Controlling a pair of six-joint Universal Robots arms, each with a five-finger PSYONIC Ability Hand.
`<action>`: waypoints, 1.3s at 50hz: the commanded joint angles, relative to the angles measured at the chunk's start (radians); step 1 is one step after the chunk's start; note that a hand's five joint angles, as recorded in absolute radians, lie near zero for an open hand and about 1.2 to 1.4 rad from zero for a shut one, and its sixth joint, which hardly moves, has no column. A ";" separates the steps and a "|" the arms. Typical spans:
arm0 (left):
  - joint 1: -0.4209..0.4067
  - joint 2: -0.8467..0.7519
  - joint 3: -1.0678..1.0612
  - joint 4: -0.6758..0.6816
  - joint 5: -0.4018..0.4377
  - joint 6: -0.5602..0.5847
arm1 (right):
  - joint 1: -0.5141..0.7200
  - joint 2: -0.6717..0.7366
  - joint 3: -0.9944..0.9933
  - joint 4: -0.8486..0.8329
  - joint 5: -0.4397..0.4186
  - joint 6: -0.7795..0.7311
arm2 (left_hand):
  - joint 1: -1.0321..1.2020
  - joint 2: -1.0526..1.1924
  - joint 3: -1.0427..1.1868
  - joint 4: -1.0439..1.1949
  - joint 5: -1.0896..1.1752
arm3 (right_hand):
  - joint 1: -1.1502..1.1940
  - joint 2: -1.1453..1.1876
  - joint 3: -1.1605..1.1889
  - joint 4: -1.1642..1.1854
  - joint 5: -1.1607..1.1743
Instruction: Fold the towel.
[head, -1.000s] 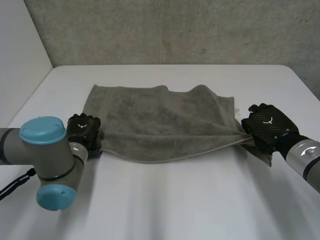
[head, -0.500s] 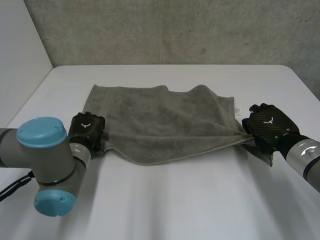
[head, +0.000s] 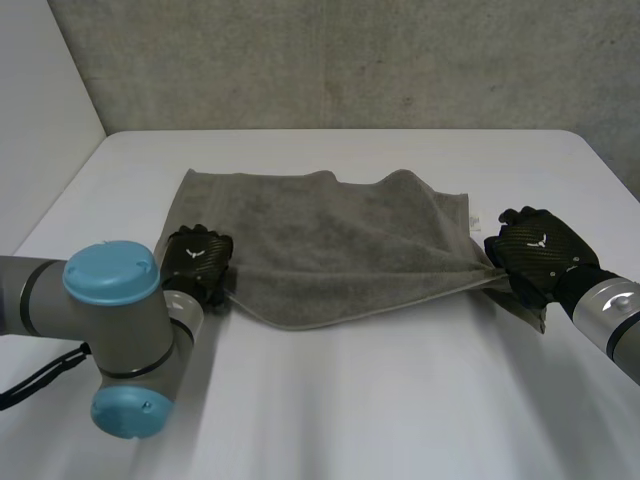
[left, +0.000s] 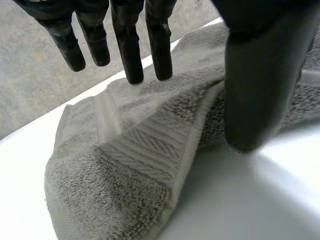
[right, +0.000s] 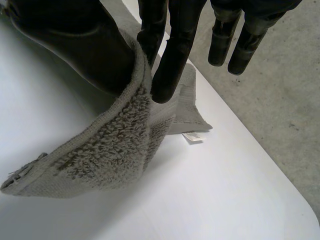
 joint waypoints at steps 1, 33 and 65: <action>0.026 -0.041 0.038 0.002 -0.002 0.003 | 0.000 0.000 -0.001 0.002 0.000 0.000 | 0.342 0.352 -0.045 -0.056 0.349 | 0.067 0.066 -0.033 -0.053 0.060; 0.165 0.583 -0.131 -0.337 0.193 0.017 | -0.064 -0.219 -0.196 0.486 -0.117 0.072 | 0.823 0.833 -0.045 -0.056 0.831 | 0.067 0.066 -0.033 -0.053 0.060; 0.348 0.425 -0.283 -0.337 0.280 0.162 | -0.123 0.023 -0.015 0.316 -0.041 -0.107 | 0.823 0.833 -0.045 -0.056 0.831 | 0.010 0.009 -0.033 -0.053 0.003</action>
